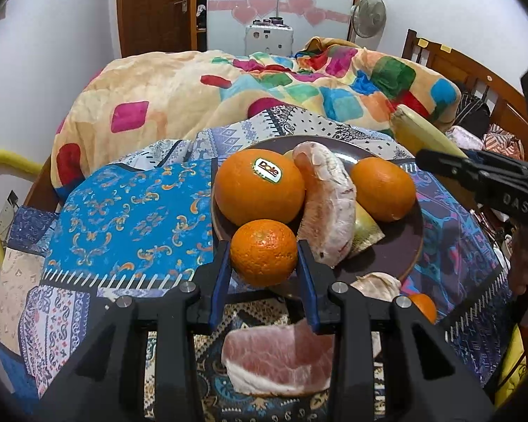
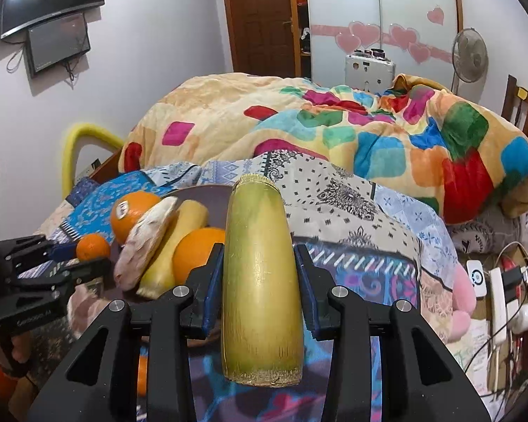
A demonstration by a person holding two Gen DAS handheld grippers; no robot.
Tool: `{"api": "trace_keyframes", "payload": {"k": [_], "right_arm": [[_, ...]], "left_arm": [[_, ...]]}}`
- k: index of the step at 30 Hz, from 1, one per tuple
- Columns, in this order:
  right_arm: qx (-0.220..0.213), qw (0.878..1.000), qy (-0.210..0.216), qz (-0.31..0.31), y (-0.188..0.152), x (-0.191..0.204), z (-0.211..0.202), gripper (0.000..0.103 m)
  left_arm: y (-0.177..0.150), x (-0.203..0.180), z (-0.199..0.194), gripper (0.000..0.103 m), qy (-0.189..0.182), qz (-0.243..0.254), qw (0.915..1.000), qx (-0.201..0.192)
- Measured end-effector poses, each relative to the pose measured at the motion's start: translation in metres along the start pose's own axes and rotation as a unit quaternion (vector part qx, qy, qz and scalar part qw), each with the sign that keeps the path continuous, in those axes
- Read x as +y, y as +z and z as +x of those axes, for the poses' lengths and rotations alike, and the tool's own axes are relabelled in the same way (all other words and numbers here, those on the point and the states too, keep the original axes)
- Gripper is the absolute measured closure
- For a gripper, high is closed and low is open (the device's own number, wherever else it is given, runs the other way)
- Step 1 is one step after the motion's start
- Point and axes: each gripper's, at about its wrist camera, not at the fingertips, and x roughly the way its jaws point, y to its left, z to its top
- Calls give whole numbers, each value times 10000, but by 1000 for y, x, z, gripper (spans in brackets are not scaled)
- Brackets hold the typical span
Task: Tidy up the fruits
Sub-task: 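Place a small orange on the plate with the left tool while the right tool carries the gourd, then lower the gourd onto the plate with the right tool and open it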
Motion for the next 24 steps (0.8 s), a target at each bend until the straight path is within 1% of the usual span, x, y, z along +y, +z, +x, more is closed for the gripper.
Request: {"api": "trace_keyframes", "payload": {"k": [5, 11, 13, 14, 17, 18, 19, 22, 24], "right_arm": [[189, 9998, 8, -36, 9, -4, 18, 68], [298, 9994, 53, -196, 15, 0, 30, 68], [318, 9992, 29, -248, 18, 0, 34, 68], [347, 9991, 47, -248, 20, 0, 37, 68], [429, 9987, 152, -215, 24, -2, 44, 68], [444, 9986, 166, -221, 24, -1, 46, 68], [443, 9986, 147, -241, 25, -1, 48, 68], [485, 9985, 116, -208, 26, -1, 52, 67], [551, 9983, 187, -89, 26, -4, 53, 67]], "left_arm": [[1, -2, 7, 67, -3, 31, 10000, 66], [3, -3, 11, 66, 18, 78, 9999, 77], [3, -3, 10, 60, 17, 83, 10000, 47], [3, -3, 9, 60, 49, 97, 9999, 23], [5, -3, 1, 51, 52, 103, 9999, -118], [5, -2, -1, 46, 46, 97, 9998, -159], [5, -1, -5, 43, 43, 84, 9997, -226], [5, 0, -10, 39, 84, 91, 9995, -299], [4, 0, -12, 37, 119, 107, 9993, -333]]}}
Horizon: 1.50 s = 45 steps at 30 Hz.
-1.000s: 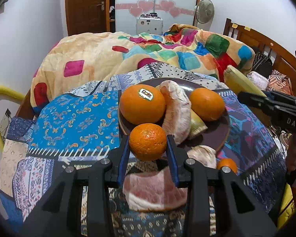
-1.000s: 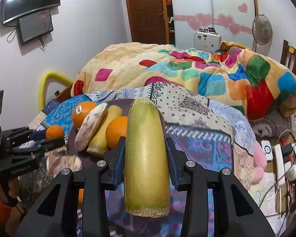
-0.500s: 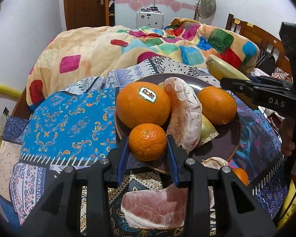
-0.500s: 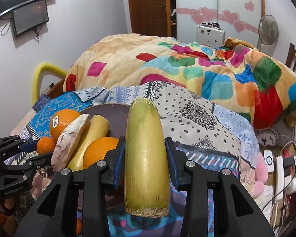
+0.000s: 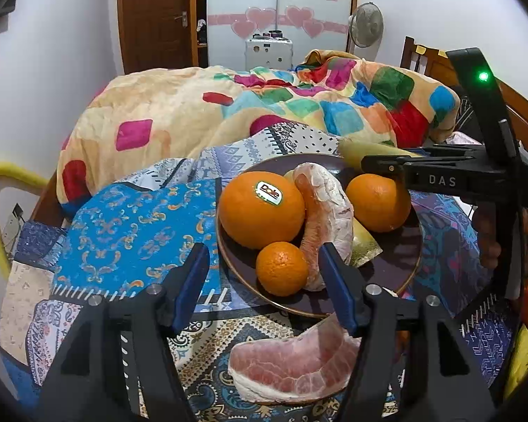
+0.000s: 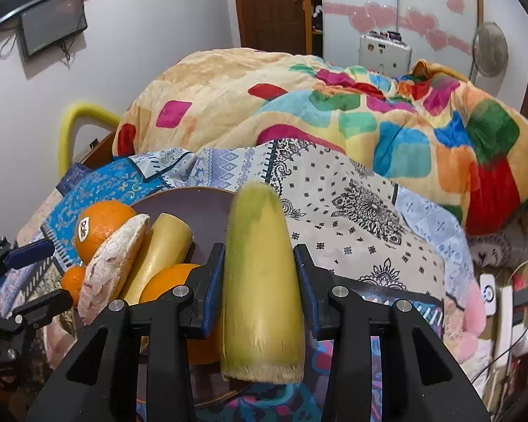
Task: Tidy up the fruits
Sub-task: 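Lower the gourd onto the plate with the right tool and open it, then reach the left tool toward a pomelo wedge while the right tool approaches a small orange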
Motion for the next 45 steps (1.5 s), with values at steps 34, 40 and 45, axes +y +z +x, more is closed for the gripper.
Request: {"api": "trace_keyframes", "payload": {"k": [34, 40, 45], "right_arm": [[-460, 9987, 197, -100, -52, 34, -88, 51], [-437, 9985, 236, -231, -74, 51, -91, 51], [-244, 9988, 333, -250, -91, 59, -82, 51]], "left_arm": [[-28, -10, -57, 13, 271, 51, 9996, -110], [-50, -13, -56, 7, 286, 157, 9993, 157], [-62, -19, -41, 6, 280, 320, 9981, 452]]}}
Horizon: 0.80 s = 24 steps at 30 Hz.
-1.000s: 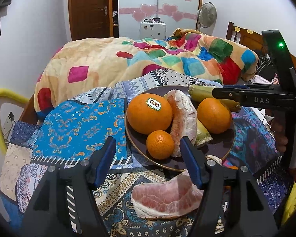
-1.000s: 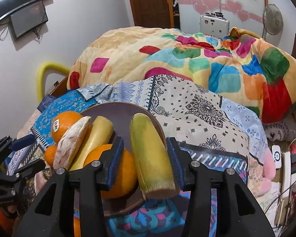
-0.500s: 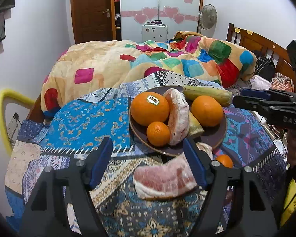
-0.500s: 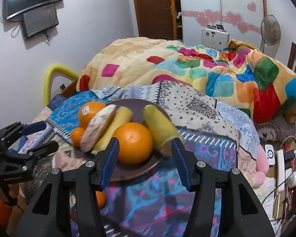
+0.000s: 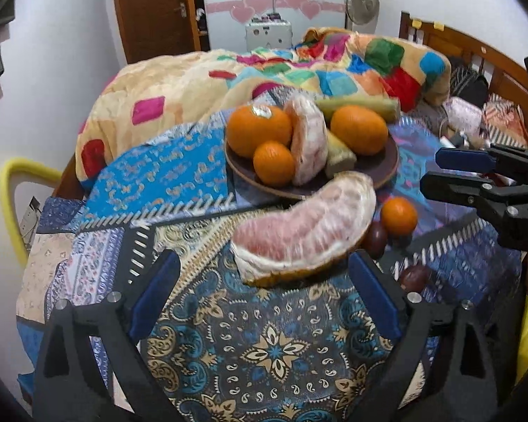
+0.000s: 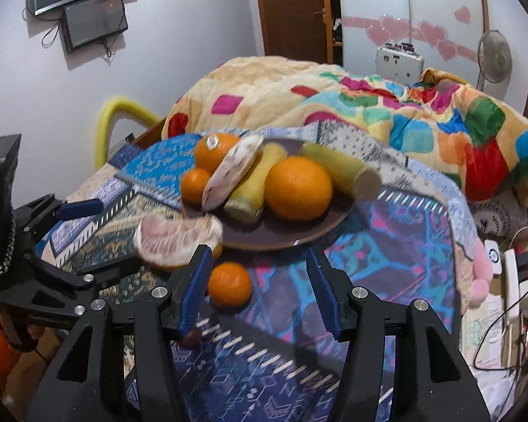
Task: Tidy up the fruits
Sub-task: 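Reach the left tool toward a pomelo wedge while the right tool approaches a small orange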
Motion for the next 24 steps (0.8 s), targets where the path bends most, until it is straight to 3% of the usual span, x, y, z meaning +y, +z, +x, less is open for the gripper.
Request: {"api": "trace_keyframes", "payload": {"k": [11, 16, 24], "right_arm": [[529, 9981, 316, -89, -15, 7, 29, 51], [549, 9973, 488, 11, -14, 2, 35, 73], [295, 9988, 353, 142, -14, -11, 21, 73]], "left_arm": [[2, -16, 21, 6, 71, 390, 9991, 163], [8, -19, 28, 4, 22, 529, 9984, 214], [22, -30, 37, 4, -39, 868, 9960, 222]]}}
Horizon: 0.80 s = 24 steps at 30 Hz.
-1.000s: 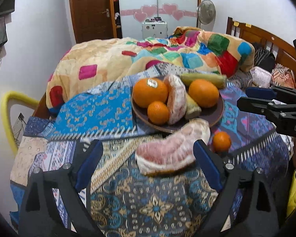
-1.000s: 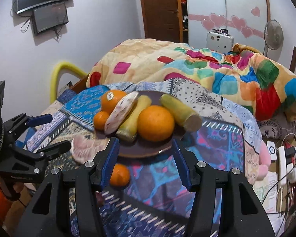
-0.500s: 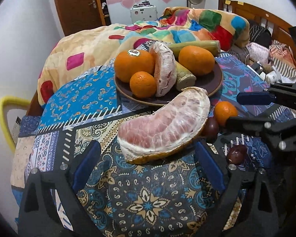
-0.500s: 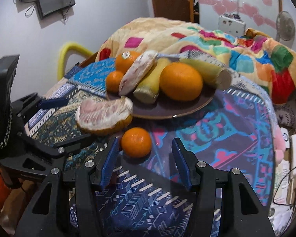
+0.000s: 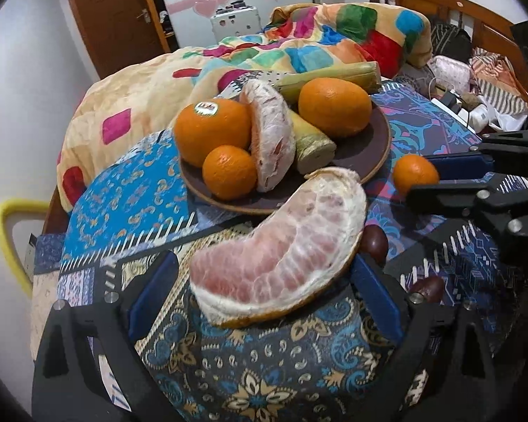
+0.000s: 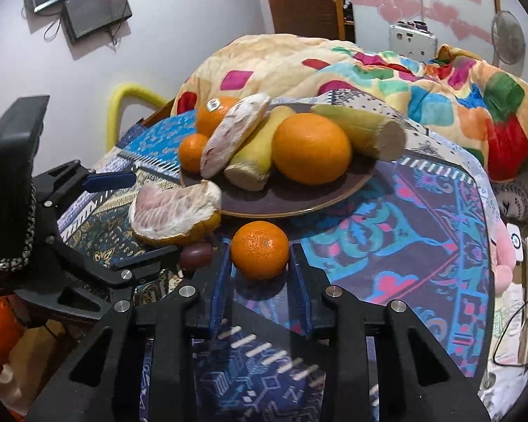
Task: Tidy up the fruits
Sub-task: 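Reach the left tool toward a pomelo wedge while the right tool approaches a small orange, then grasp and lift the pink pomelo wedge with the left tool while the right tool grasps the small orange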
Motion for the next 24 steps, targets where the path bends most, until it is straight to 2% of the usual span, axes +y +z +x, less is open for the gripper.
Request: {"api": "trace_keyframes", "payload": {"k": [12, 17, 18, 19, 20, 21, 24], "right_arm": [[-68, 9999, -114, 57, -6, -13, -13, 73], [-94, 9998, -131, 95, -6, -16, -15, 73], [-106, 9998, -142, 91, -6, -16, -17, 73], [-118, 9998, -157, 88, -6, -16, -18, 73], [-130, 9997, -166, 81, -5, -17, -19, 72], [-145, 9997, -174, 80, -5, -17, -20, 73], [-201, 9996, -201, 87, -2, -17, -23, 72]], "left_arm": [[6, 6, 11, 6, -312, -117, 9994, 70], [1, 15, 8, 7, -347, -363, 9987, 94], [0, 17, 7, 12, -317, -407, 9986, 88], [-1, 18, 3, 31, -423, -438, 9981, 43], [0, 19, -1, 34, -433, -462, 9980, 13], [1, 20, -6, 46, -416, -510, 9978, 2], [3, 21, -14, 55, -409, -458, 9981, -82]]}}
